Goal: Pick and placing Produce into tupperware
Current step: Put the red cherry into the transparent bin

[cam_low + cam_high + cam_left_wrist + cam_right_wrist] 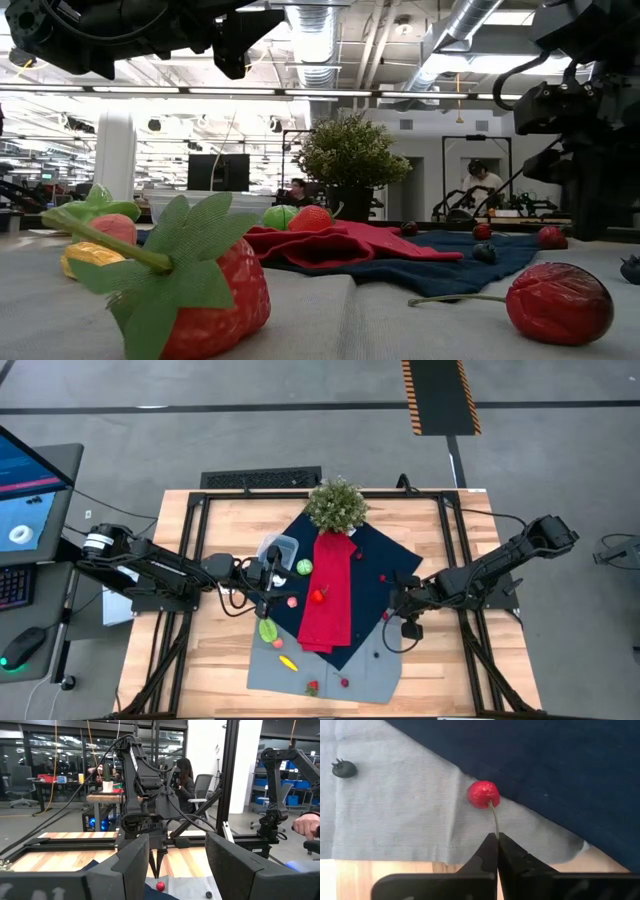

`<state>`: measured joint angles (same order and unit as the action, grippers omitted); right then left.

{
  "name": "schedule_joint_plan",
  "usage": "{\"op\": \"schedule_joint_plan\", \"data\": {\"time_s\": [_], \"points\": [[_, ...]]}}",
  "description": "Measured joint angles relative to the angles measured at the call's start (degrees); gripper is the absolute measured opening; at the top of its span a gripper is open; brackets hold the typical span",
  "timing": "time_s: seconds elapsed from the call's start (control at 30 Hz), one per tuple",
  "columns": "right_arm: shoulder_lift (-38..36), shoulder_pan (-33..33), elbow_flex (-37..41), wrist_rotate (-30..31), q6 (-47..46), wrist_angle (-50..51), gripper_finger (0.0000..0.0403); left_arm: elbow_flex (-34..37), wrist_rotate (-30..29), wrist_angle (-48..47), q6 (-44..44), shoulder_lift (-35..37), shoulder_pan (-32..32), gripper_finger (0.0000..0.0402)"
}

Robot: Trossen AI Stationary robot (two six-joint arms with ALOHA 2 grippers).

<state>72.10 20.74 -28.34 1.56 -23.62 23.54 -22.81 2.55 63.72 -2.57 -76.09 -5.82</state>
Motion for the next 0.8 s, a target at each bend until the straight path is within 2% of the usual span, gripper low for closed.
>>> {"op": "schedule_joint_plan", "data": {"time_s": [0.23, 0.47, 0.63, 0.8], "points": [[0.0, -0.12, -0.5, 1.49, 0.56, 0.02, 0.0014, 0.0, -0.06, 0.0, 0.0, 0.0, 0.0, 0.0184], [0.0, -0.27, -5.43, 1.74, 3.66, -0.04, 0.0014, 0.0, -0.24, 0.0, 0.0, 0.0, 0.01, 0.0184], [0.0, -0.27, -9.49, 5.11, 6.16, 0.06, 0.0014, 0.0, -0.42, 0.0, -0.04, 0.0, 0.01, 0.0184], [0.0, -0.27, -13.22, 11.8, 8.66, -0.02, 0.0014, 0.0, -3.21, -0.04, -0.27, 0.0, -0.01, 0.0184]]}}
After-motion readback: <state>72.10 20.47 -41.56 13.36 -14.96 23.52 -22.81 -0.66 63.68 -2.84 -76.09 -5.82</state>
